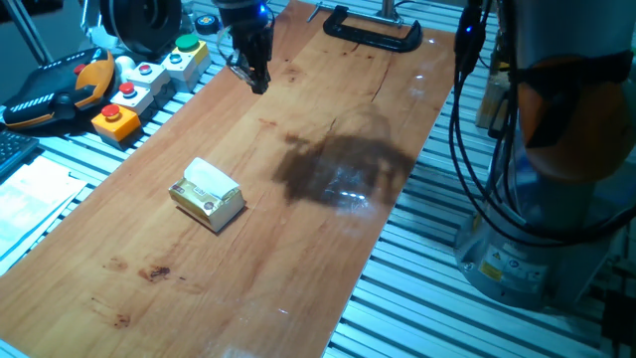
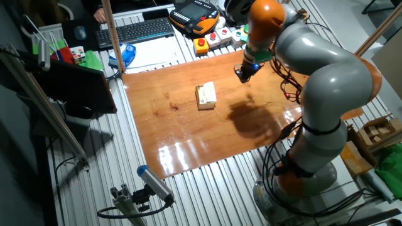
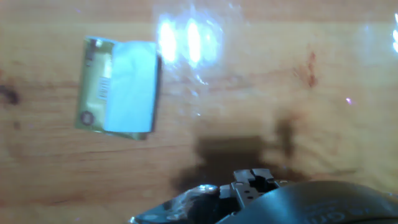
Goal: Pull out a napkin
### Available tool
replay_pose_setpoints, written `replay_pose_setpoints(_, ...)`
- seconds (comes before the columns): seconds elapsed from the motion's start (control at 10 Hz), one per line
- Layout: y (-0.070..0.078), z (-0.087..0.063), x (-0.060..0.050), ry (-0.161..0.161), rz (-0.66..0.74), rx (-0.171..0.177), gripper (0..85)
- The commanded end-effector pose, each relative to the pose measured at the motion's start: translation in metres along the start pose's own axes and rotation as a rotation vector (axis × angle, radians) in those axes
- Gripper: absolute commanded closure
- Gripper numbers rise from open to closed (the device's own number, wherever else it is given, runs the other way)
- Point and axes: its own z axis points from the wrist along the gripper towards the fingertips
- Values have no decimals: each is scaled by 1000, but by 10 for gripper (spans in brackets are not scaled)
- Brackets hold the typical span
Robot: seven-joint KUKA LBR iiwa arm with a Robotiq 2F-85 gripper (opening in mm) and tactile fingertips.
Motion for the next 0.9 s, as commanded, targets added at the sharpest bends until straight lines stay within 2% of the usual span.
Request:
replay_pose_setpoints(0.0, 0, 0, 0, -9, 0, -20, 843)
replay_pose_setpoints(0.1, 0, 0, 0, 1, 14, -38, 843)
replay_pose_setpoints(0.2, 0, 0, 0, 10, 8, -19, 843)
replay_pose_setpoints(0.3, 1, 0, -1, 1, 20, -21, 750)
replay_pose_setpoints(0.4, 7, 2, -6, -21, 44, -4, 600)
replay_pose_setpoints(0.5, 13, 3, -18, -32, 50, 46, 423)
replay_pose_setpoints(0.7, 19, 9, -37, -23, 69, 11, 160)
replay_pose_setpoints(0.8, 23, 17, -44, -27, 88, -7, 103)
